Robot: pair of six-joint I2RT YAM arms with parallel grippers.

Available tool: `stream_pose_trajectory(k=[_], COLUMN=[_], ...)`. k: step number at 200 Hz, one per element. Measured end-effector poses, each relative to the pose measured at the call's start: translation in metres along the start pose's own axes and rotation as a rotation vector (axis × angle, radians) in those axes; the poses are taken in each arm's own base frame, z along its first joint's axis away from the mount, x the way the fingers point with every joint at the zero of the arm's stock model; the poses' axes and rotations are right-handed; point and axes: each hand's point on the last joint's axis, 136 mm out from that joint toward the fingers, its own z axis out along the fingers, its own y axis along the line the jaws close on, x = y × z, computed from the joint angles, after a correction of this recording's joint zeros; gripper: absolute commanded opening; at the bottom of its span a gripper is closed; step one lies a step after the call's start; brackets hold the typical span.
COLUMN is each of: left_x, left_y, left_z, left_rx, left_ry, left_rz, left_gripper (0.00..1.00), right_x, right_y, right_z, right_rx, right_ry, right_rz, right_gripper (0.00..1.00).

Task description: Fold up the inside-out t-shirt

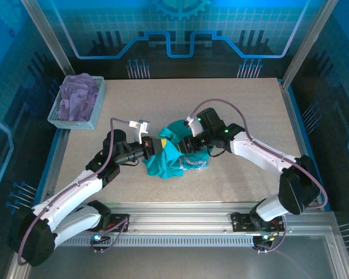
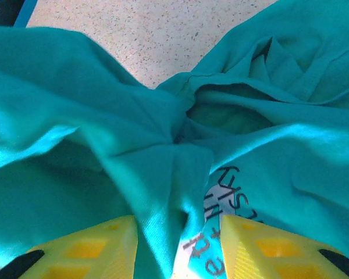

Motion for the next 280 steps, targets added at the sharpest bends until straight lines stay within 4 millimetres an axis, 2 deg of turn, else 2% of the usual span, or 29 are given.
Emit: stream_pose_trajectory(k=[6, 20, 31, 53, 77, 90, 112, 133, 152, 169, 180, 201, 212, 233, 247, 260, 280], left_x=[0.001, 0.002, 0.002, 0.0, 0.0, 0.004, 0.011, 0.021, 0.025, 0.019, 0.013, 0.007, 0.01, 0.02, 0.019, 0.014, 0.007], left_y=[0.001, 0.002, 0.003, 0.013, 0.03, 0.038, 0.05, 0.061, 0.066, 0.058, 0.049, 0.02, 0.006, -0.02, -0.028, -0.028, -0.021], left_z=[0.0, -0.001, -0.001, -0.005, -0.009, -0.011, -0.013, -0.017, -0.024, -0.034, -0.04, -0.046, -0.044, -0.034, -0.024, -0.011, 0.007], left_rx=[-0.001, -0.005, -0.01, -0.061, -0.144, -0.184, -0.238, -0.297, -0.343, -0.352, -0.345, -0.281, -0.239, -0.151, -0.125, -0.134, -0.167], left_ry=[0.001, 0.003, 0.0, -0.019, -0.028, -0.019, 0.004, 0.039, 0.059, 0.046, 0.027, 0.009, 0.02, 0.077, 0.111, 0.134, 0.157], left_rz=[-0.001, -0.003, -0.004, -0.012, -0.033, -0.039, -0.052, -0.046, -0.033, 0.002, 0.031, 0.101, 0.135, 0.179, 0.192, 0.191, 0.191], left_gripper=[0.0, 0.0, 0.0, 0.0, 0.11, 0.19, 0.33, 0.47, 0.52, 0.52, 0.47, 0.37, 0.35, 0.33, 0.32, 0.28, 0.3], right_x=[-0.001, -0.003, -0.007, -0.021, -0.035, -0.044, -0.051, -0.054, -0.054, -0.053, -0.053, -0.052, -0.053, -0.055, -0.054, -0.054, -0.053], right_y=[0.0, 0.003, 0.007, 0.012, 0.009, 0.014, 0.029, 0.035, 0.036, 0.035, 0.033, 0.031, 0.03, 0.03, 0.03, 0.03, 0.03], right_z=[0.004, 0.01, 0.011, -0.001, -0.03, -0.04, -0.047, -0.05, -0.05, -0.047, -0.045, -0.042, -0.04, -0.04, -0.039, -0.039, -0.039], right_rx=[-0.012, -0.043, -0.07, -0.137, -0.225, -0.272, -0.348, -0.381, -0.393, -0.393, -0.391, -0.386, -0.383, -0.382, -0.381, -0.38, -0.379], right_ry=[0.002, 0.001, -0.011, -0.088, -0.199, -0.243, -0.269, -0.278, -0.274, -0.266, -0.262, -0.25, -0.246, -0.243, -0.241, -0.238, -0.236], right_rz=[0.006, 0.018, 0.022, 0.033, 0.072, 0.066, 0.037, 0.022, 0.022, 0.028, 0.031, 0.042, 0.046, 0.048, 0.05, 0.053, 0.054], right_gripper=[0.35, 0.11, 0.0, 0.0, 0.0, 0.0, 0.0, 0.0, 0.0, 0.0, 0.0, 0.0, 0.0, 0.0, 0.0, 0.0, 0.0])
